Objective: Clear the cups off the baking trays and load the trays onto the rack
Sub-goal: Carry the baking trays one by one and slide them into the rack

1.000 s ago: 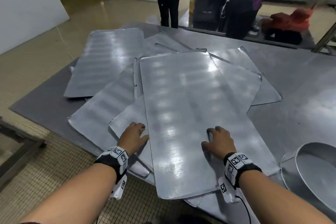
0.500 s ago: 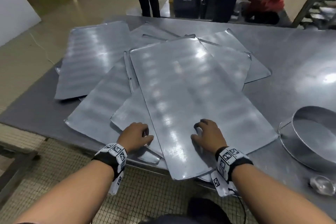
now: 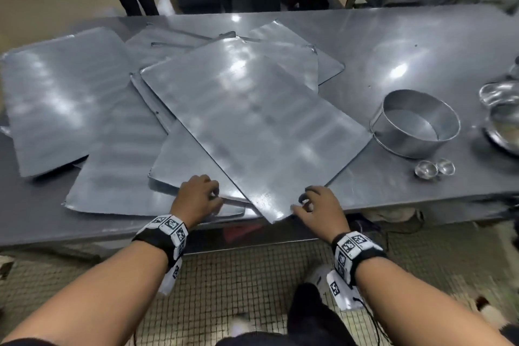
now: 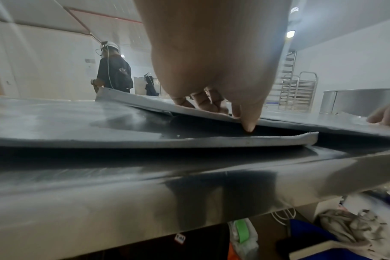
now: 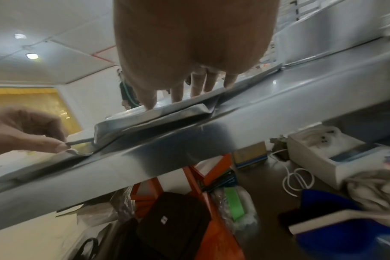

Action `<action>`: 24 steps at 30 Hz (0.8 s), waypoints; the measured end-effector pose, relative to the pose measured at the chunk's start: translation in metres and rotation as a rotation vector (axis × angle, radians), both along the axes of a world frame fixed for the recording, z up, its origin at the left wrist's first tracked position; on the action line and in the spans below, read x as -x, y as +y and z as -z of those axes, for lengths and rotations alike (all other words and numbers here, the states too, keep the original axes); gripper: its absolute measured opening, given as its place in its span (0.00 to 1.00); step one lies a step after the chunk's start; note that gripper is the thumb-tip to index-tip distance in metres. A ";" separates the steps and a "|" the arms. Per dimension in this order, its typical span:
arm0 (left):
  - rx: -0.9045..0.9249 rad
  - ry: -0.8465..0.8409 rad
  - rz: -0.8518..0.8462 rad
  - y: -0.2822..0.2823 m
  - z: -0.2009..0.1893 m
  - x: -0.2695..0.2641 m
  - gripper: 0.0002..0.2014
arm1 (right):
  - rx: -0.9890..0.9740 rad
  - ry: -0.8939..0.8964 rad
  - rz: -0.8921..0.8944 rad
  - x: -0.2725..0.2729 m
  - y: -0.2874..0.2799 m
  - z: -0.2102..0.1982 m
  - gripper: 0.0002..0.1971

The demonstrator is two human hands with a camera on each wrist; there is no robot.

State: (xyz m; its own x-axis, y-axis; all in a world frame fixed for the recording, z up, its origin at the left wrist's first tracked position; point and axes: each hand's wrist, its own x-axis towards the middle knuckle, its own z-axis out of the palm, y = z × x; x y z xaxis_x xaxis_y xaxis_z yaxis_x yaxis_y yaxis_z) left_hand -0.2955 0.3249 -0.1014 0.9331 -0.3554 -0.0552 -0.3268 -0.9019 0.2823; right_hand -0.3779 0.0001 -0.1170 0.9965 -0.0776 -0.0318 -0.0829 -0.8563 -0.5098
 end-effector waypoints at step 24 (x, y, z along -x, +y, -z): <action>-0.009 -0.046 0.060 -0.030 -0.003 0.047 0.13 | -0.156 0.224 0.194 0.052 -0.053 -0.010 0.13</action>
State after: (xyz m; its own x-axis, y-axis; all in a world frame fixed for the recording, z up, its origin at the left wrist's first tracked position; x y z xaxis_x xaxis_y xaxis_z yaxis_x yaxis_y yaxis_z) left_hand -0.3426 0.2951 -0.0985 0.9117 -0.4106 -0.0166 -0.3929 -0.8828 0.2574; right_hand -0.4297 -0.0530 -0.1070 0.9303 -0.2423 -0.2753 -0.3621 -0.7262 -0.5844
